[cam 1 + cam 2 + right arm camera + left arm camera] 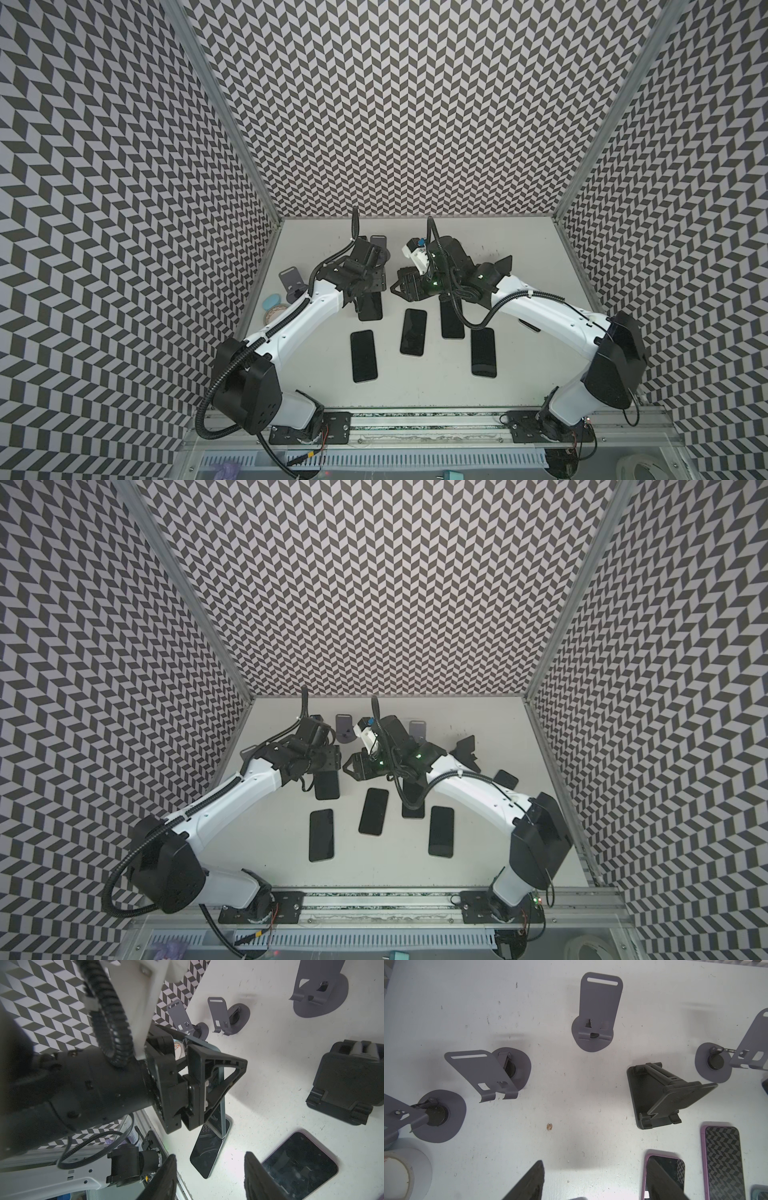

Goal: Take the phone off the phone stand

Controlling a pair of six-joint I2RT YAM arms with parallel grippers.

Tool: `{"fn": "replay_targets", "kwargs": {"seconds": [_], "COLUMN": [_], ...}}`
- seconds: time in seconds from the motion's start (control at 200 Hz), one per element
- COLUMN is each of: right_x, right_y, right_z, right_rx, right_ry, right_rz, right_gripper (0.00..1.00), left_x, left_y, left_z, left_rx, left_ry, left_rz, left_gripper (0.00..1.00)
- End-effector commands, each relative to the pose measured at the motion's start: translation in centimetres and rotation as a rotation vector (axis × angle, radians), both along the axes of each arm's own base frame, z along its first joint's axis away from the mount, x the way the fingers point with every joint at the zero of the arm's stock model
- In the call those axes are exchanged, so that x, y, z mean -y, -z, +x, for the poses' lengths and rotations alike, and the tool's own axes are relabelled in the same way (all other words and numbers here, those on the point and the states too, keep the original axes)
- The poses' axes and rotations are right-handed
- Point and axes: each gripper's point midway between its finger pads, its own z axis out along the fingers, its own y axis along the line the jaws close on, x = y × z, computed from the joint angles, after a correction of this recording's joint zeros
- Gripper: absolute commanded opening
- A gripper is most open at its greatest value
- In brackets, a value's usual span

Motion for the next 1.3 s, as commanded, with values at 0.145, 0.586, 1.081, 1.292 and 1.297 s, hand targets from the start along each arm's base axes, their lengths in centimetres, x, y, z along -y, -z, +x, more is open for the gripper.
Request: {"fn": "replay_targets", "kwargs": {"seconds": [0.145,0.586,1.081,1.292,1.297], "right_x": [-0.7,-0.7,-0.4,-0.3,-0.3], "right_y": [0.7,0.8,0.0,-0.1,0.0], "right_z": [-0.6,-0.6,-1.0,-1.2,-1.1], "right_rx": [-0.011,0.014,0.030,0.024,0.024], "right_ry": [-0.045,-0.055,-0.063,-0.064,-0.062], "right_rz": [0.017,0.023,0.035,0.040,0.039], "right_gripper": [0.51,0.51,0.51,0.51,0.51], "left_x": [-0.3,-1.0,-0.2,-0.2,-0.2], "left_y": [1.0,4.1,5.2,5.3,5.3], "left_z": [-0.7,-1.5,0.0,0.6,0.6], "left_rx": [-0.025,-0.092,-0.107,-0.106,-0.106], "left_ry": [-0.032,-0.027,-0.018,-0.017,-0.017], "left_rz": [-0.008,0.045,0.047,0.060,0.059], "left_gripper": [0.49,0.49,0.49,0.49,0.49]}}
